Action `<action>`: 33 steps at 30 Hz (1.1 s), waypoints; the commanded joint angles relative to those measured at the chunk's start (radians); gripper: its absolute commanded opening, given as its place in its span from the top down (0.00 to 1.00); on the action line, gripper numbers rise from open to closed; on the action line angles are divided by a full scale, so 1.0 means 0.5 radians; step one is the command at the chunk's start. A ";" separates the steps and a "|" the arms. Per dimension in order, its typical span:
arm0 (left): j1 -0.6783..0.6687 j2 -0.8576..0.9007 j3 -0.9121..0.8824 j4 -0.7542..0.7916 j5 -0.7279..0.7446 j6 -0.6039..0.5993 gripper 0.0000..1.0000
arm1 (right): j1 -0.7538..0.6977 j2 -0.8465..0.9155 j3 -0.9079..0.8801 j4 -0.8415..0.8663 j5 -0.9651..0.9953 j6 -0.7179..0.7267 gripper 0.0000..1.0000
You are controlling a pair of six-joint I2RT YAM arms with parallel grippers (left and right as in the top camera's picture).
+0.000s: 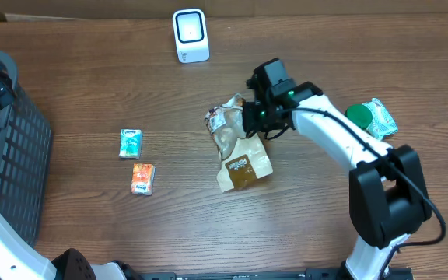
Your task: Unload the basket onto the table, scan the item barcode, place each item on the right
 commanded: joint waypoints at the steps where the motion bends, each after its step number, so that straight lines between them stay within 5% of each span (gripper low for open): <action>1: 0.005 -0.014 0.026 0.003 -0.001 -0.020 0.01 | -0.091 0.077 0.024 0.002 -0.134 -0.046 0.96; 12: 0.005 -0.014 0.026 -0.071 0.639 -0.196 0.02 | -0.116 0.172 0.024 0.008 -0.204 -0.092 0.96; 13: -0.008 -0.006 0.025 -0.090 0.708 -0.147 0.36 | -0.117 0.172 0.024 0.002 -0.203 -0.097 0.96; 15: -0.053 0.015 0.022 -0.137 0.791 -0.061 0.55 | -0.124 0.172 0.024 0.005 -0.204 -0.124 0.96; 16: -0.142 0.042 -0.004 -0.180 0.796 -0.057 0.92 | -0.135 0.175 0.024 0.008 -0.205 -0.124 0.96; 17: -0.191 0.053 -0.026 -0.191 0.794 -0.056 0.96 | -0.140 0.178 0.024 0.010 -0.213 -0.124 0.96; 25: -0.922 0.077 -0.786 0.305 0.888 -0.224 0.96 | -0.231 0.182 0.024 0.072 -0.452 -0.130 0.96; 33: -1.552 0.091 -1.805 1.500 0.858 -0.825 0.96 | -0.256 0.184 0.024 0.084 -0.518 -0.130 0.96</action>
